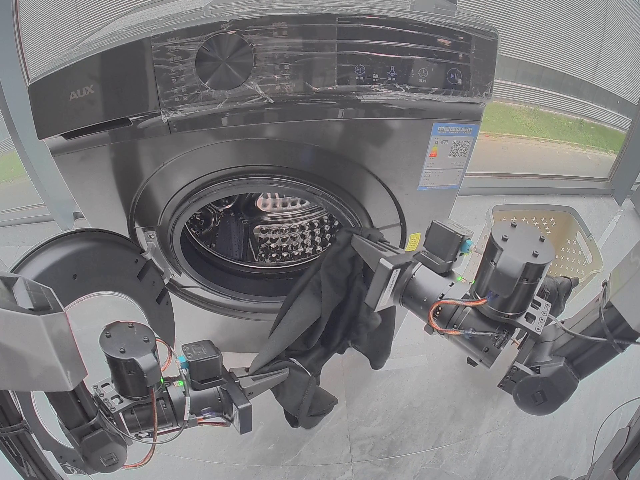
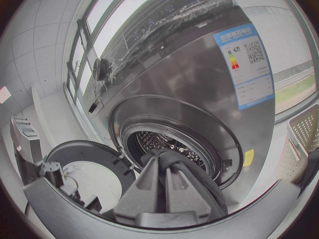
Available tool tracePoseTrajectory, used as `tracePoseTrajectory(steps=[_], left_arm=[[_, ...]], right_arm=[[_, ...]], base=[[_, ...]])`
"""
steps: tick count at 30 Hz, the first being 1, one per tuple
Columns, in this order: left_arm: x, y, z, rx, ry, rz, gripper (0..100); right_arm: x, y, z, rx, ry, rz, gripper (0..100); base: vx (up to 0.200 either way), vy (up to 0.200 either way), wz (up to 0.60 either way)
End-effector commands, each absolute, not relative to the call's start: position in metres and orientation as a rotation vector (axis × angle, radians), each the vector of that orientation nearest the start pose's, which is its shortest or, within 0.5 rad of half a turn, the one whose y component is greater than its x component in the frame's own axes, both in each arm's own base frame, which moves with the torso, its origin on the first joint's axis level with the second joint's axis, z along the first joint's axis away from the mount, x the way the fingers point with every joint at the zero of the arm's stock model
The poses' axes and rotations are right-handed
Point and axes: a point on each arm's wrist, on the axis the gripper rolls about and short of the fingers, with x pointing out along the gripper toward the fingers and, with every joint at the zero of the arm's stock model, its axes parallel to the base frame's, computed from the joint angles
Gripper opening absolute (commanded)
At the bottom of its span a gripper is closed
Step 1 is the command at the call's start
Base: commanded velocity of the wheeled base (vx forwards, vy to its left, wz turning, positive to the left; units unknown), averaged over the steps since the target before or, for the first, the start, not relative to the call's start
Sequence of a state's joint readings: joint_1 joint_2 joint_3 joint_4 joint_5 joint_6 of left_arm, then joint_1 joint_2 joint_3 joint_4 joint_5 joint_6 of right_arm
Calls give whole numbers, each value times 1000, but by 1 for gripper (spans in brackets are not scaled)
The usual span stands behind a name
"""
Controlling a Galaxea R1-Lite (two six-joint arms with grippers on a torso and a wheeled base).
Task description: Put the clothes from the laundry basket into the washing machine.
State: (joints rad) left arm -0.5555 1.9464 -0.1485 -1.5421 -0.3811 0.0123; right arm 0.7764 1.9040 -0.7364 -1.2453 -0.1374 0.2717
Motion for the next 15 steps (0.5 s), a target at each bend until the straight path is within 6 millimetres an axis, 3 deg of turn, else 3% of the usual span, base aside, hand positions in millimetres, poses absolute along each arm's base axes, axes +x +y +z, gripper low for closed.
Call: tracePoseTrajectory(steps=[1, 6, 11, 15], left_arm=[[197, -131, 76, 29, 220, -932, 0], [199, -132, 80, 26, 196, -932, 0], [211, -140, 90, -20, 144, -934, 0], [219, -145, 99, -71, 109, -933, 0]], right_arm=[[239, 228, 151, 275, 50, 638, 100], [227, 218, 141, 234, 111, 676, 100], [211, 198, 106, 106, 244, 702, 100], [203, 192, 95, 84, 287, 699, 100]], base=[[0, 0, 0], [0, 0, 0], [0, 0, 0], [0, 0, 0]])
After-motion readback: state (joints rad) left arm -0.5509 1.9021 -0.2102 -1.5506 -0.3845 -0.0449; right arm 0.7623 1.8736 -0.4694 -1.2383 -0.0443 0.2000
